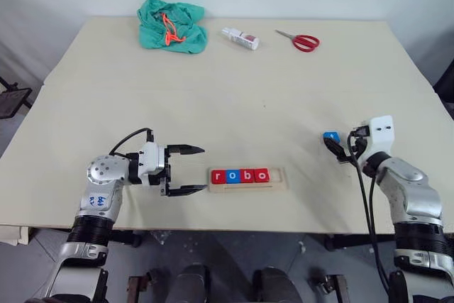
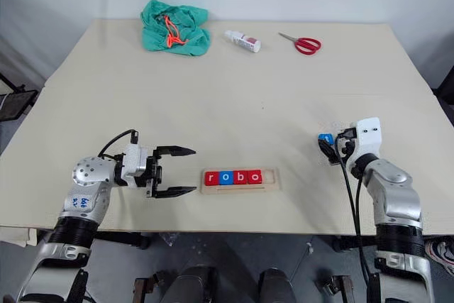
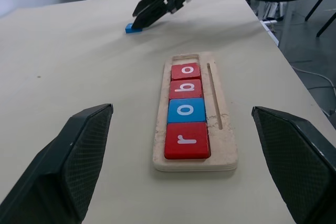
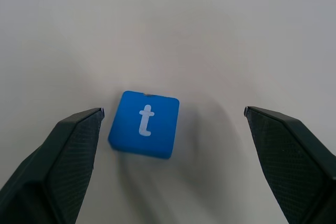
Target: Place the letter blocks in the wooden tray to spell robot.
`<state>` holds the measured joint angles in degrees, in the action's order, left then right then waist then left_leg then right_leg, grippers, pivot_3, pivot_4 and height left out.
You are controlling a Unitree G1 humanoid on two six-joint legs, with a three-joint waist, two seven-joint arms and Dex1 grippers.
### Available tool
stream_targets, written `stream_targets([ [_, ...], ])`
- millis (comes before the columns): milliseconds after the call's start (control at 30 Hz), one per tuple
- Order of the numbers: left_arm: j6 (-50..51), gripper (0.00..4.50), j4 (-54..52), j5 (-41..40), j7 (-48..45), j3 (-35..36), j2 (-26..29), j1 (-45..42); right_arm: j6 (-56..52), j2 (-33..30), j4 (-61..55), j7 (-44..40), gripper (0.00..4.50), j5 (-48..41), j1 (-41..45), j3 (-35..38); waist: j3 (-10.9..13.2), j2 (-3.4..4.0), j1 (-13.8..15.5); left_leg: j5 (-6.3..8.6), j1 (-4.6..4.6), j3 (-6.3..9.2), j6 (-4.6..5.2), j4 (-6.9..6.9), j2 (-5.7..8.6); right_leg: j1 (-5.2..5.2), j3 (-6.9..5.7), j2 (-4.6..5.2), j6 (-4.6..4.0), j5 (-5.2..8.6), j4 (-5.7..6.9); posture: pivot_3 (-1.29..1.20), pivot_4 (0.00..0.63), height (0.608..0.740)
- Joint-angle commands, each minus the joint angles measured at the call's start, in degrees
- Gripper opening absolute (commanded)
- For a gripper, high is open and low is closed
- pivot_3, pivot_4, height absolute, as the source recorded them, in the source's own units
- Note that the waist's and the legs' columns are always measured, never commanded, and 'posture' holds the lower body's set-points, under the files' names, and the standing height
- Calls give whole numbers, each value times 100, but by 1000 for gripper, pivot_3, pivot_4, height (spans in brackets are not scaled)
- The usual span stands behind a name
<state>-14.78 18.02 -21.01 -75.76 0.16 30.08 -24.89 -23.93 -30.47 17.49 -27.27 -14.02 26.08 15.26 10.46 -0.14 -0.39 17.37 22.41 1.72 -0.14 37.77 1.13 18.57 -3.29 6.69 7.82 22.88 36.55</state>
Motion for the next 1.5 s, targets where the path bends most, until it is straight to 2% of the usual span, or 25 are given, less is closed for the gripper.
stream_targets([
  [33,41,4500,-283,-83,98,100,51,93,299,50,493,45,4482,86,301,-72,0,0,-6,0,0,-1,0,0,0,0,2,0,0,0,0,0,150,740],
  [100,56,4500,-334,-85,129,99,60,126,409,72,687,42,4482,120,367,-104,0,0,-1,0,0,0,0,0,-1,1,1,-1,0,0,0,0,150,740],
  [200,73,4500,-412,-87,166,110,78,190,415,92,548,38,3893,119,248,-154,0,0,7,0,0,2,0,1,1,-1,1,1,0,0,1,0,150,740],
  [433,80,4500,-467,-96,204,118,104,254,68,135,-339,90,1533,-30,-275,-120,0,1,21,0,0,4,0,2,1,-2,1,1,0,0,2,0,150,740],
  [467,83,4500,-472,-99,207,116,106,257,26,142,-462,89,1485,-46,-341,-120,0,1,22,0,0,4,0,2,1,-2,1,1,0,0,2,0,150,740],
  [633,64,4500,-316,-67,182,44,27,106,-110,240,-1170,305,1492,-148,-618,36,0,1,16,0,0,1,0,1,1,-1,3,1,0,0,1,0,150,740],
  [800,34,4500,-185,-58,131,25,-2,-2,-684,290,-2244,512,1492,-513,-885,224,0,2,19,0,0,0,0,0,1,1,5,0,0,0,2,0,150,740],
  [933,22,4500,-81,-80,43,19,-10,-68,-1885,798,-4310,1165,1492,-1114,-1786,304,0,2,34,0,0,15,-2,-12,-4,3,3,-4,0,0,5,0,150,740],
  [1033,30,4500,-39,-90,-25,5,-26,-105,-2245,1013,-4917,1454,1492,-1149,-2176,248,0,2,30,0,0,16,-4,-14,5,4,9,-1,0,0,13,0,150,740],
  [1267,39,4500,80,-74,-142,-34,-71,-221,-2378,1316,-5329,1882,1492,-992,-2818,150,0,2,29,0,-4,10,-3,-13,7,3,27,-4,0,0,12,0,150,740],
  [1400,52,4500,106,-63,-171,-34,-80,-249,-2355,1325,-5312,1921,1492,-1010,-2882,166,0,2,23,0,-5,7,-3,-14,8,4,30,-4,0,0,12,0,150,740],
  [1500,52,4500,109,-67,-199,-17,-60,-242,-2231,1309,-5290,1831,2482,-1043,-2916,161,-1,3,12,-1,-10,5,-3,-18,4,4,31,-7,0,0,13,0,150,740],
])
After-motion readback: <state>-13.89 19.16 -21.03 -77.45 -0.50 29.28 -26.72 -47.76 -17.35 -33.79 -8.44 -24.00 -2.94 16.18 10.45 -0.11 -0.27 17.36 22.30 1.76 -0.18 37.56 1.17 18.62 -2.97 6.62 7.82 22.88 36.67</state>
